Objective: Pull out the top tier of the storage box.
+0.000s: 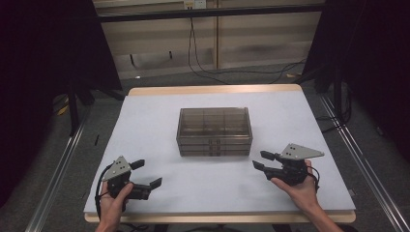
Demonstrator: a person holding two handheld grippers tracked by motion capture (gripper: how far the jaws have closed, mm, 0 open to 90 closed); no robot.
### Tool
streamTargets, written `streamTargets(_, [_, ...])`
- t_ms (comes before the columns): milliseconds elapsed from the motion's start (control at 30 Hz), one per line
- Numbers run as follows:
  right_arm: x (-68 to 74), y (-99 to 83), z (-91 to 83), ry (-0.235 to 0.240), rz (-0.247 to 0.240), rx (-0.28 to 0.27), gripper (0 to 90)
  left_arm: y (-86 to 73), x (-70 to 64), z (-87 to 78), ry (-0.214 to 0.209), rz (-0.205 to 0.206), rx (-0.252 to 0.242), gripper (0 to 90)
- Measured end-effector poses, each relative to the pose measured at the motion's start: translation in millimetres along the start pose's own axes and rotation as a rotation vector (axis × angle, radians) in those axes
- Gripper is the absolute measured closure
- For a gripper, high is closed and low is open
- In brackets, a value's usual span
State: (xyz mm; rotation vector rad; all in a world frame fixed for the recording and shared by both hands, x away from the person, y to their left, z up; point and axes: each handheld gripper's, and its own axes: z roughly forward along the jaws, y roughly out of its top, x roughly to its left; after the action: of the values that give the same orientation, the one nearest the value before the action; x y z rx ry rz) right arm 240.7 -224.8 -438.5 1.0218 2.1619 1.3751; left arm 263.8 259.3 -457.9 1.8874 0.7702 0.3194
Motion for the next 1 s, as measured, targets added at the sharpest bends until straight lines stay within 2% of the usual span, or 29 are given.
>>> streamTargets(100, [0.6, 0.5, 0.9, 0.004, -0.007, 0.005, 43.9, 0.2, -1.7, 0.1, -0.005, 0.012, 0.004, 2.4])
streamTargets(367, [3.6, 1.5, 2.8, 0.009, -0.018, 0.018, 43.8, -0.1, -0.6, 0.2, -0.005, 0.017, 0.007, 2.4])
streamTargets(400, [5.1, 3.2, 4.7, 0.007, -0.031, 0.019, 44.0, -0.3, -1.2, 0.2, -0.006, 0.004, 0.004, 2.4])
streamTargets(533, [8.8, 5.3, 8.4, 0.002, -0.065, 0.037, 42.8, 0.1, -1.0, 0.6, -0.005, 0.007, 0.006, 2.4])
streamTargets(633, [16.7, 5.6, 12.9, -0.033, -0.134, 0.072, 39.3, 0.7, -0.6, 2.2, -0.007, 0.016, 0.012, 2.4])
streamTargets(667, [16.7, 5.6, 12.9, -0.033, -0.134, 0.072, 39.3, 0.7, -0.6, 2.2, -0.007, 0.016, 0.012, 2.4])
streamTargets(700, [18.9, 6.6, 13.6, -0.032, -0.154, 0.077, 39.1, 0.6, -0.6, 2.2, -0.007, 0.015, 0.011, 2.4])
streamTargets(833, [21.2, 8.4, 16.0, -0.034, -0.185, 0.076, 37.4, 0.7, -0.6, 0.9, 0.002, 0.009, 0.011, 2.4])
streamTargets(1000, [24.6, 11.9, 20.2, -0.022, -0.196, 0.074, 32.7, 0.6, -0.5, 0.7, 0.005, 0.01, 0.014, 2.4])
